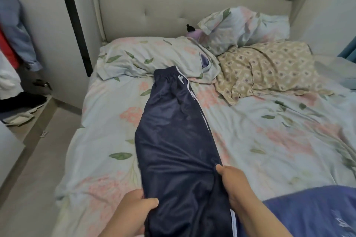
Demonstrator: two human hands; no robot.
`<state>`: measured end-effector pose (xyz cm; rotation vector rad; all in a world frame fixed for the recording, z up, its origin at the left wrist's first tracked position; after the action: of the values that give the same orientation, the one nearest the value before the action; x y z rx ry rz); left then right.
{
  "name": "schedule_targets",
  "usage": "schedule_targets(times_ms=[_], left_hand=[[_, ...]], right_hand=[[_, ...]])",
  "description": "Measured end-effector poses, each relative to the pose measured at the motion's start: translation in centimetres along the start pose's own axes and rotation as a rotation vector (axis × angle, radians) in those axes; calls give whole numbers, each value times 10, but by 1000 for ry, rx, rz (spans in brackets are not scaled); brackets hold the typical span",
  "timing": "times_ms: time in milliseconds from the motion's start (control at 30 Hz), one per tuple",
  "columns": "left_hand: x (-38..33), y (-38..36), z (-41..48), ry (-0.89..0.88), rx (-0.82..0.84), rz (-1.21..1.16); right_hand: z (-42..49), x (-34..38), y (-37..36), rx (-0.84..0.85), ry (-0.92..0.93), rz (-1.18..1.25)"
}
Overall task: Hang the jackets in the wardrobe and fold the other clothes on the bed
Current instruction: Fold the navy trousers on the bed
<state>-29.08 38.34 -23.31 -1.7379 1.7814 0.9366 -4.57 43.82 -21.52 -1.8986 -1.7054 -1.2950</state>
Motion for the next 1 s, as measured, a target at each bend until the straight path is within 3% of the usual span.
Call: schedule_targets(times_ms=[133, 333, 467, 600, 767, 900, 1000], left_hand=[[9, -11, -25, 14, -134, 6], [31, -21, -80, 125, 111, -140], [56, -14, -126, 91, 208, 36], [81, -3, -172, 57, 112, 196], [107, 4, -237, 16, -43, 18], [110, 4, -278, -79, -79, -117], [108, -7, -312, -225, -78, 54]], right_hand=[[-13, -13, 21, -50, 37, -98], [-76, -40, 49, 293, -149, 29], [-120, -70, 77, 335, 48, -73], [-168, -96, 119, 366, 271, -92], [-223, -123, 163, 490, 659, -253], [-249, -139, 184, 568, 776, -295], [-259, -151, 193, 587, 838, -355]])
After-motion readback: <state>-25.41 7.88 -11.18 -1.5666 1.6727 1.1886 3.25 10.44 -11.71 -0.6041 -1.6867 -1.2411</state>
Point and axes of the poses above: each hand's wrist, its own z-axis towards the middle knuckle, its own y-axis out of the back of the hand, x = y × z, the point moved 1 cm from there along z, towards the middle knuckle, and after that the axes turned 1 degree about -x, right-handed, at the moved point
